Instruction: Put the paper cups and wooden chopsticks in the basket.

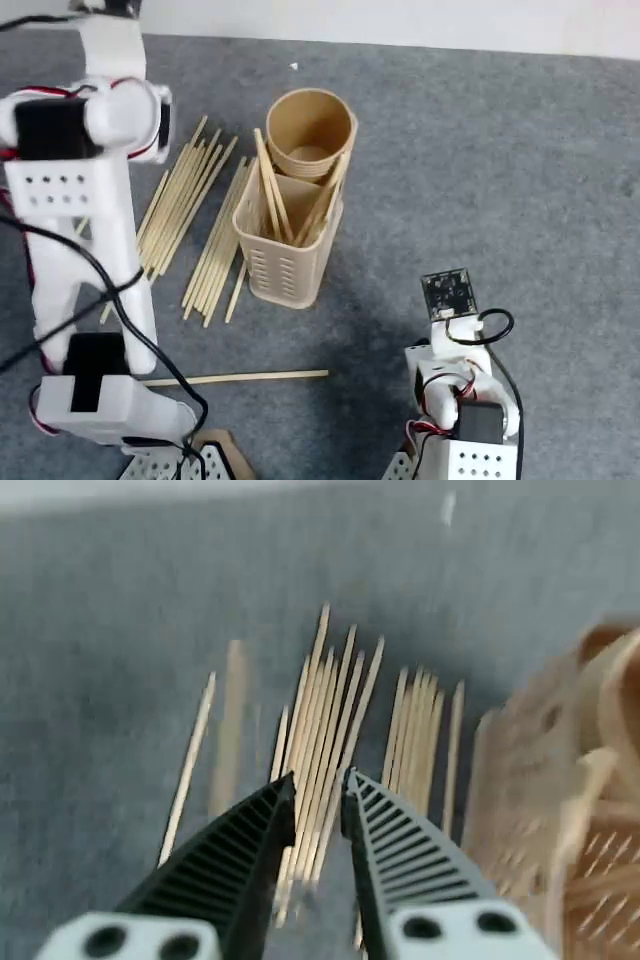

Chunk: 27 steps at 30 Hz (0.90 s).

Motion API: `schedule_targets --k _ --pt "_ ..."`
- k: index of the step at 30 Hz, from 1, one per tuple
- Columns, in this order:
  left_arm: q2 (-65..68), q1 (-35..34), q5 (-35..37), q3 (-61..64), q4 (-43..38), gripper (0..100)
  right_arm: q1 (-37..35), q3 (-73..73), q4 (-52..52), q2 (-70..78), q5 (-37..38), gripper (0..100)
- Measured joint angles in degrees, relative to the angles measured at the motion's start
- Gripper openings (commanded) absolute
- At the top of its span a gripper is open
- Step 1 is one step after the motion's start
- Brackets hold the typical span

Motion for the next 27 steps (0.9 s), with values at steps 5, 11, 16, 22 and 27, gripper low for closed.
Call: schedule_targets --k 5,11,16,22,27 --pt "0.2 -2.8 -7.2 12.0 -1.8 12 0.0 0.0 0.0 0.0 0.0 17.0" --pt "0.6 -13.0 -15.0 26.1 -15.1 12 0.0 0.0 0.0 0.0 0.0 17.0" --pt "9.1 -23.4 -21.5 26.5 -20.7 19 0.0 0.0 0.0 0.0 0.0 17.0" --pt "24.3 -28.1 -28.6 14.5 -20.0 20 0.0 0.0 0.0 0.0 0.0 17.0" --pt "38.7 -27.9 -33.4 0.2 -16.8 20 0.0 0.0 0.0 0.0 0.0 17.0"
